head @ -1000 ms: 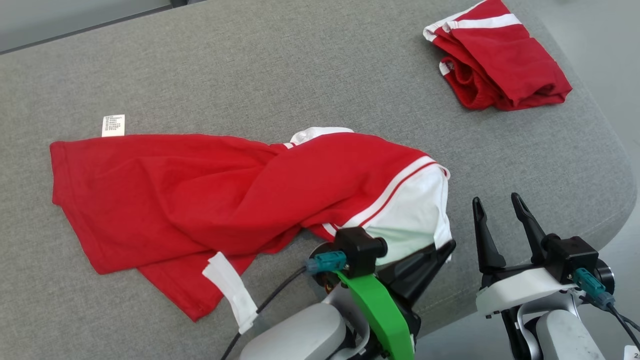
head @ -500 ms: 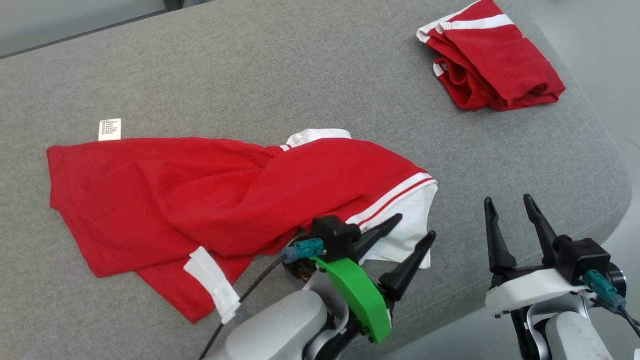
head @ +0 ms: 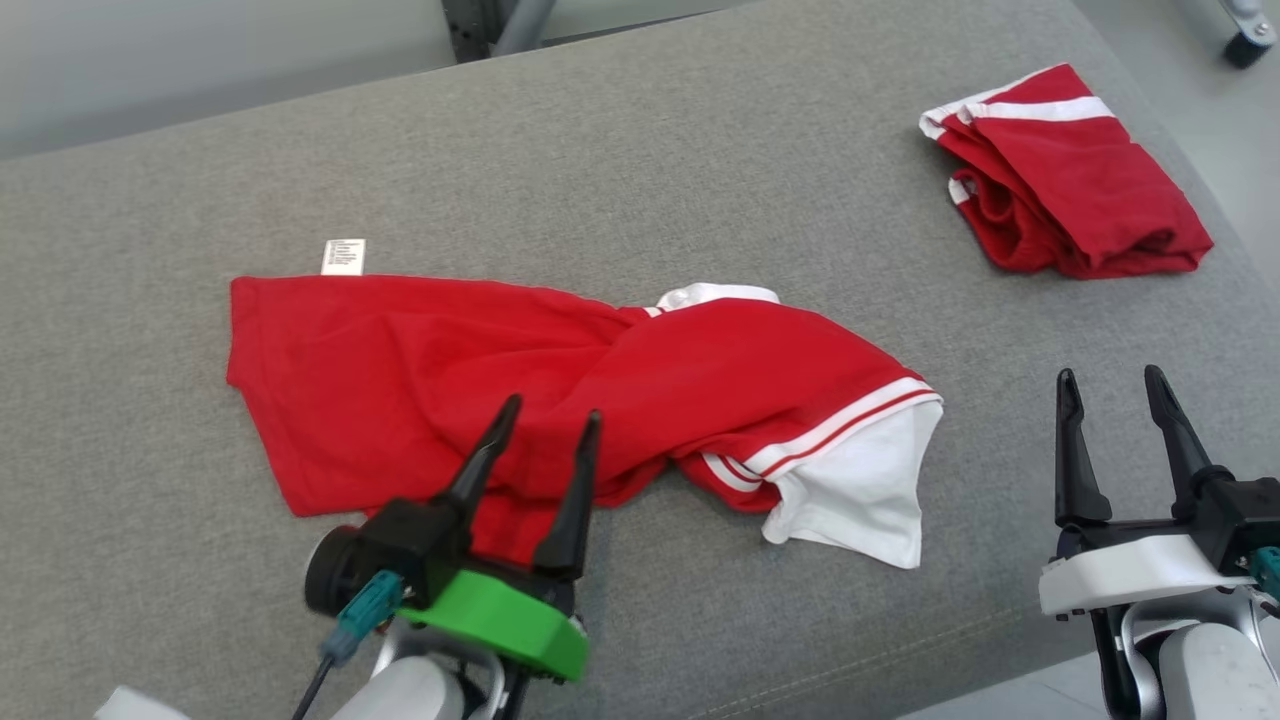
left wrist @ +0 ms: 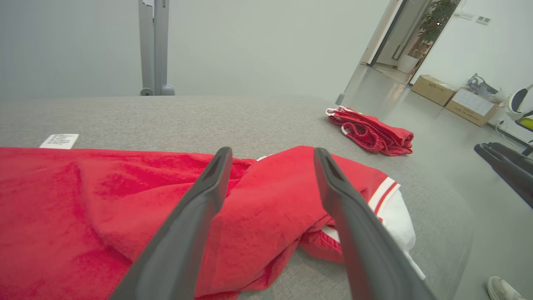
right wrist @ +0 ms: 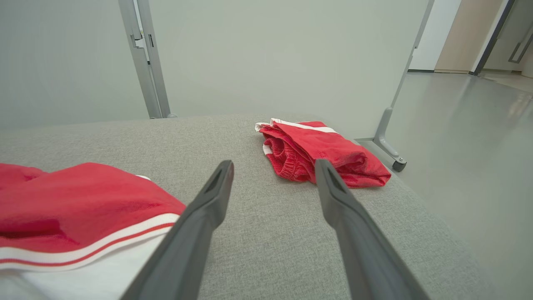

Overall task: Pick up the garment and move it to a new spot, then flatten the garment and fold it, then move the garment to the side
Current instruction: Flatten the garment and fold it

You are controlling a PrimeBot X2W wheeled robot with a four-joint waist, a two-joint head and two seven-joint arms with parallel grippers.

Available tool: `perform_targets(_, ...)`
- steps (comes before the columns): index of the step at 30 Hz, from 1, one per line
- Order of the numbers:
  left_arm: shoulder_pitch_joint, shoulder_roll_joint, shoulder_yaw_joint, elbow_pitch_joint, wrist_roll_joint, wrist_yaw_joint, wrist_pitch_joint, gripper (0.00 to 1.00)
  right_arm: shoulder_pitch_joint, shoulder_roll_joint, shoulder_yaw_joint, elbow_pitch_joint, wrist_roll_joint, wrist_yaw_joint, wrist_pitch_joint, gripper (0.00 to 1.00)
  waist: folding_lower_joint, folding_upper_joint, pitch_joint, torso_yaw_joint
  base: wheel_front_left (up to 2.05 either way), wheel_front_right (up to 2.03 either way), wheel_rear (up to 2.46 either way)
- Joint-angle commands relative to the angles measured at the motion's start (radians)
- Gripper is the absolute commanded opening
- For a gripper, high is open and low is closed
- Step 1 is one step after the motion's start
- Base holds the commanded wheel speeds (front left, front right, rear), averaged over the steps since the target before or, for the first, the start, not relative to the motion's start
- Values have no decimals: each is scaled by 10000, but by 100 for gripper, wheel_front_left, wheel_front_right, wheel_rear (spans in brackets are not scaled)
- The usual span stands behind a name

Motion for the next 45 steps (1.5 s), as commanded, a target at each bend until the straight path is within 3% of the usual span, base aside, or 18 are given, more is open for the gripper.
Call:
perform_targets(1,595,153,442,-209,483,238,4,100,189,-14,-123,-46,-143,-20,-29,100,0,51,-479,620,0,0,0)
perform_targets(4,1602,3,1357,-568,1124,432,3,100,325,-21,-422,-27,-281,-20,-29,100,0,51,-721,970,0,0,0)
perform_targets(9,2805,-212,2518,-748,1789,323,3,100,616,-21,-714,140,-500,-20,-29,100,0,51,-1069,1344,0,0,0)
perform_targets(22,5091,-1085,5163,-557,3175,-1090,0,100,1174,-20,-881,508,-530,-20,-27,100,0,51,-1657,1839,0,0,0)
perform_targets(32,5111,-1856,5940,-262,3840,-2003,1,100,1124,-18,-686,550,-410,-20,-27,100,0,51,-1469,1564,0,0,0)
perform_targets(37,4833,-2120,5889,333,3766,-2491,1,100,928,-18,-612,530,-387,-20,-28,100,0,51,-1252,1310,0,0,0)
perform_targets(41,4370,-2328,5816,1077,3401,-2648,4,100,739,-17,-550,453,-347,-20,-27,100,0,51,-953,1069,0,0,0)
perform_targets(45,3701,-2500,5637,1982,2254,-2730,420,100,630,-21,-481,441,-384,-20,-27,100,0,51,-610,821,0,0,0)
